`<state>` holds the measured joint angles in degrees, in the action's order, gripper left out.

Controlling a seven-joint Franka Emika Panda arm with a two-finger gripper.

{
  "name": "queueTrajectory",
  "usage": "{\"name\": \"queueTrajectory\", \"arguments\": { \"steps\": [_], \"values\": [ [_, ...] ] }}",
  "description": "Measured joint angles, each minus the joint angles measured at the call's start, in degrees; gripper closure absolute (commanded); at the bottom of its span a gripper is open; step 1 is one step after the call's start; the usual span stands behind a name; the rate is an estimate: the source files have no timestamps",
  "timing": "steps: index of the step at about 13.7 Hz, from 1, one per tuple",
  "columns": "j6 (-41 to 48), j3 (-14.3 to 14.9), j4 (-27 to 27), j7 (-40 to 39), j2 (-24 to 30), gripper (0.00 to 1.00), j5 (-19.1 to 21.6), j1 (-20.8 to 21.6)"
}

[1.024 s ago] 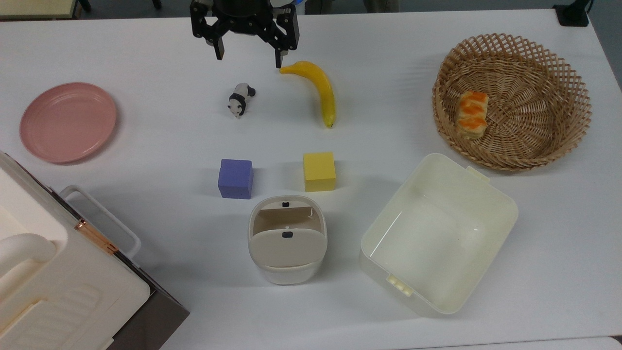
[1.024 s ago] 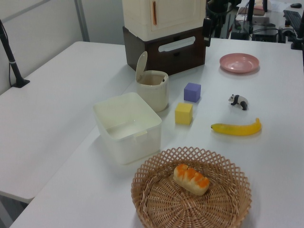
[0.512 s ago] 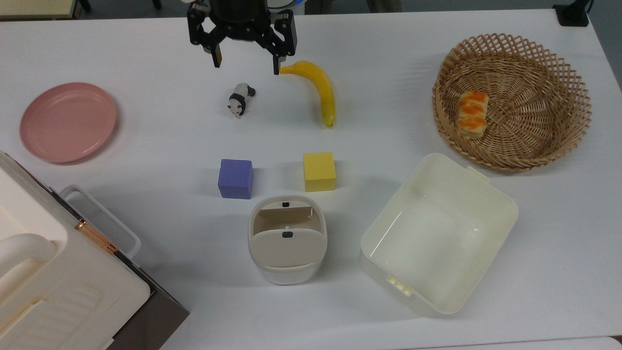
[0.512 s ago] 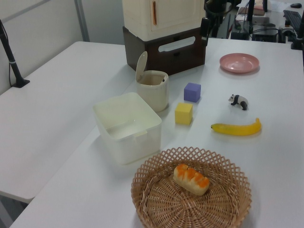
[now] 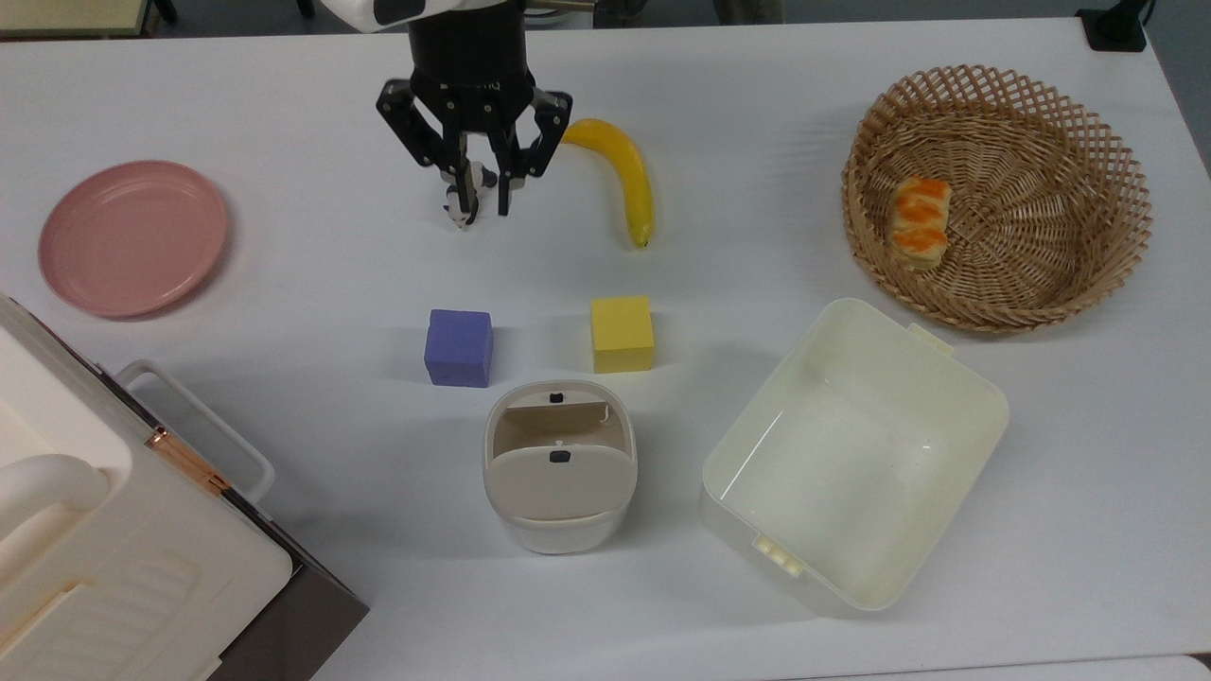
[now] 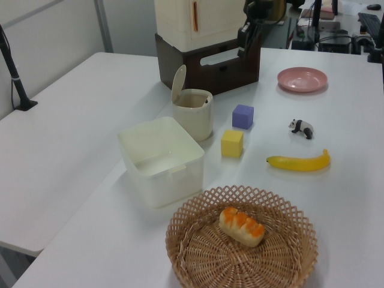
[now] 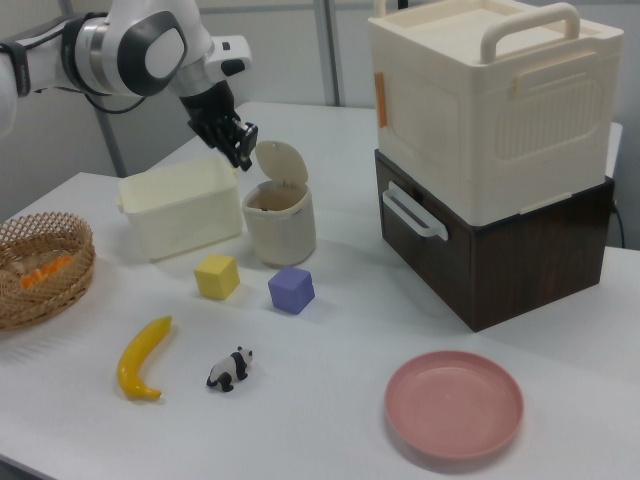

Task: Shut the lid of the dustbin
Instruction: 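Move the gripper toward the cream dustbin's raised lid, then push the raised lid down onto the dustbin rim with the gripper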

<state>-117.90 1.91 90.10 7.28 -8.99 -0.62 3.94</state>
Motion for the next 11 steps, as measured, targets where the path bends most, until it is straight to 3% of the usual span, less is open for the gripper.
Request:
{"name": "queueTrajectory", "arguments": {
  "steps": [2, 6, 11],
  "values": [
    [-6.1, -0.1, -1.4, 0.0, -1.8, 0.99, 0.8, 0.1],
    [-26.7, -0.3, -4.6, 0.1, -7.3, 1.00, 1.2, 1.7],
    [-54.5, 1.0, -9.5, 1.3, -19.4, 1.00, 1.2, 3.9]
  ]
}}
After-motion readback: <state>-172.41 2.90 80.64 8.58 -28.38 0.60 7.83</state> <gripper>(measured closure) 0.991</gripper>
